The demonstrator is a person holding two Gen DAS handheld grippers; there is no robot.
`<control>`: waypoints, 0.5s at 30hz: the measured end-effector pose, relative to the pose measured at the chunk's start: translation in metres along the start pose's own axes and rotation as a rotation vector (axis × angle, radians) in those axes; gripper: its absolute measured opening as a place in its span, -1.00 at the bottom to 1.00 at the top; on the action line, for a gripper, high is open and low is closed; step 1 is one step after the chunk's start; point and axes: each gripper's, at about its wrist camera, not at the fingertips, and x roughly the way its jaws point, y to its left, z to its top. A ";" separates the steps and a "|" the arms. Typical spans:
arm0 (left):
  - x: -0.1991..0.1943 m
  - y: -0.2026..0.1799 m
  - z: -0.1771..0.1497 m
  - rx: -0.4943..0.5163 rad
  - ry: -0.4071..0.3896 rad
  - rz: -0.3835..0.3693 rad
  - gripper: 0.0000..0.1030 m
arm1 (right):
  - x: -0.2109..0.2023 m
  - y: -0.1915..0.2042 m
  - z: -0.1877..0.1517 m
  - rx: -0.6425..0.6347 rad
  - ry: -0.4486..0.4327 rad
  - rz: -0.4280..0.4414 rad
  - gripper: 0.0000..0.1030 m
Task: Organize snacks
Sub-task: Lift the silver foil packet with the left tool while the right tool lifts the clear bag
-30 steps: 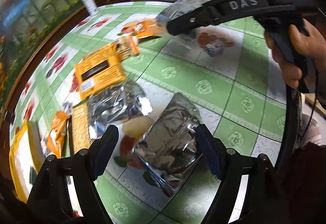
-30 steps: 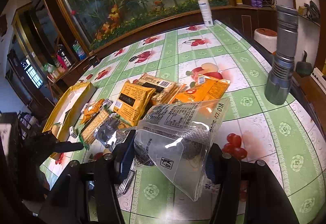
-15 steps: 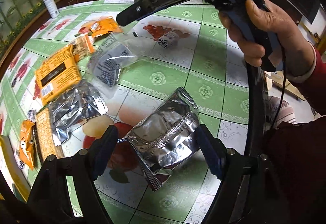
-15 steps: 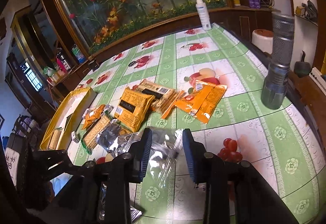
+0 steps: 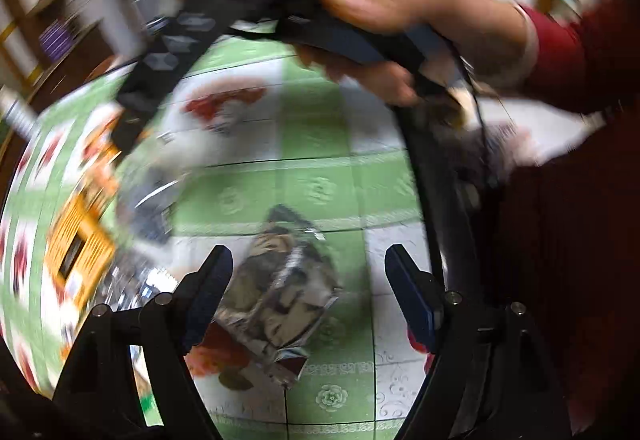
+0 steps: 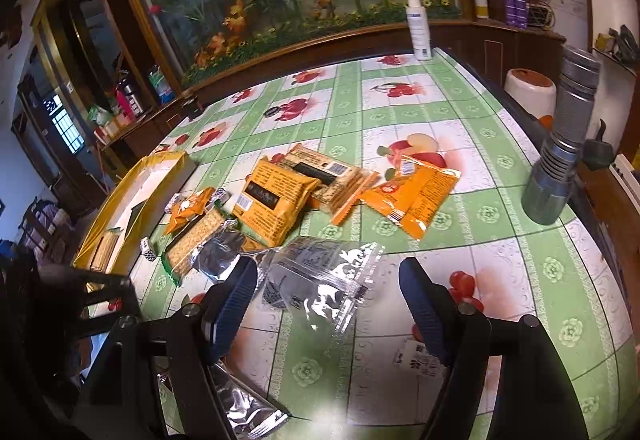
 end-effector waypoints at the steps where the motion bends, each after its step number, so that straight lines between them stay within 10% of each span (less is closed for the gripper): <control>1: 0.007 -0.003 0.002 0.030 0.026 0.006 0.52 | -0.001 -0.005 0.000 0.018 0.005 0.001 0.49; 6: 0.035 0.005 0.008 0.030 0.090 0.103 0.61 | -0.001 -0.016 -0.001 0.046 0.018 0.003 0.49; 15: 0.024 0.038 -0.021 -0.341 0.082 0.058 0.59 | 0.024 0.025 0.014 -0.267 0.057 0.099 0.56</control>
